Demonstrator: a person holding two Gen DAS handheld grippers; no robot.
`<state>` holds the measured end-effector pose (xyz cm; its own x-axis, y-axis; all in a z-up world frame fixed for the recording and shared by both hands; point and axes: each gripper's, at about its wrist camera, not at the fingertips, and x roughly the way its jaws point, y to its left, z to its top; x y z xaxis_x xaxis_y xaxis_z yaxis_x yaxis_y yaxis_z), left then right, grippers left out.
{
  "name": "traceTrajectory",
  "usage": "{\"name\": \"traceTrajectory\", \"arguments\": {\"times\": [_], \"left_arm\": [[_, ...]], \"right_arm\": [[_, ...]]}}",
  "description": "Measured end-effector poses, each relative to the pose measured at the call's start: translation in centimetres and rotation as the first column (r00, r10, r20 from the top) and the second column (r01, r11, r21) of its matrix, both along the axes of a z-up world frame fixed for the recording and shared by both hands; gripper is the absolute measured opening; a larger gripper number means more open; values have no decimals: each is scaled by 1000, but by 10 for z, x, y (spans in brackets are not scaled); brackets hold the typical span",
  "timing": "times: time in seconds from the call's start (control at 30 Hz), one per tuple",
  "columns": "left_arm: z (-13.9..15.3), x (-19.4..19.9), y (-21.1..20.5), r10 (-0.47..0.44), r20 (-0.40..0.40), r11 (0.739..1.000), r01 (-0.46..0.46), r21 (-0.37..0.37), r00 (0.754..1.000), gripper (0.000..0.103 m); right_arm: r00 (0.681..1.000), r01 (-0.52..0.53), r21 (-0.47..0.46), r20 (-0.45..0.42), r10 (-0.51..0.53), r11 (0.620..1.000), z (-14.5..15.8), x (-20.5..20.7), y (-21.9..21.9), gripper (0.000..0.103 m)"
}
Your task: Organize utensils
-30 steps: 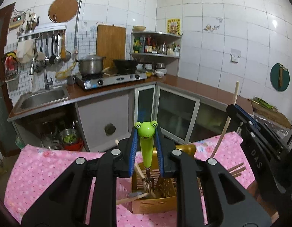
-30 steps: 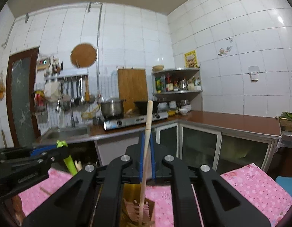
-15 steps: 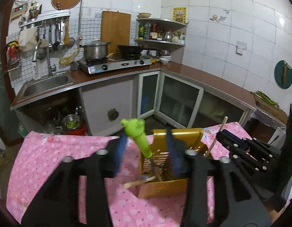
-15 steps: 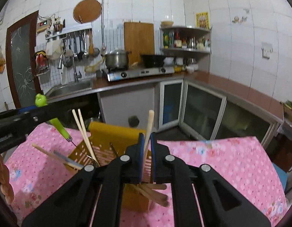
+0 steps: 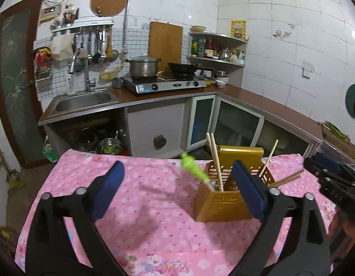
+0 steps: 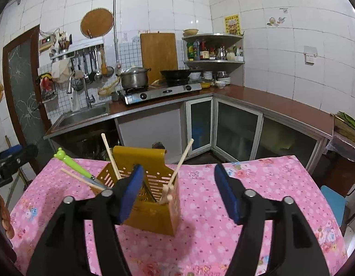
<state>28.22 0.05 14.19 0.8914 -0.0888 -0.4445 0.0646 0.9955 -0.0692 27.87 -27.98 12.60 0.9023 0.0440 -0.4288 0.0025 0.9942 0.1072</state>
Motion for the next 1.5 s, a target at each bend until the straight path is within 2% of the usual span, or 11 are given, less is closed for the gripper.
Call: {"name": "traceTrajectory", "arguments": {"times": [0.2,0.3,0.47,0.67,0.77,0.97,1.23,1.4,1.5], "left_arm": [[-16,-28,19,37,8,999,-37,-24,999,98],[-25,-43,23,59,14,998,-59,-5,998,98],[-43,-73,23,62,19,998,-62,13,998,98],[-65,-117,21,57,80,998,-58,14,995,98],[-77,-134,17,41,81,999,-42,5,996,98],[-110,-163,4,34,129,998,-41,51,991,98],[-139,-172,0,87,177,990,-105,97,980,98],[-140,-169,7,86,161,993,-98,69,983,98],[-139,-174,8,89,178,993,-102,64,980,98]], "right_arm": [[999,-9,-1,32,9,1000,-10,-39,-2,85],[999,-16,-10,44,17,1000,-20,-58,2,92],[997,-18,-39,71,21,999,-40,-92,14,98],[996,-6,-45,88,10,999,-61,-131,24,99],[995,4,-23,99,-2,1000,-71,-152,25,99],[991,31,-30,134,-27,999,-106,-184,27,99],[981,88,-24,177,-83,996,-118,-191,21,99],[978,91,-25,193,-84,996,-118,-192,19,99],[977,83,-45,200,-72,996,-119,-193,23,99]]}}
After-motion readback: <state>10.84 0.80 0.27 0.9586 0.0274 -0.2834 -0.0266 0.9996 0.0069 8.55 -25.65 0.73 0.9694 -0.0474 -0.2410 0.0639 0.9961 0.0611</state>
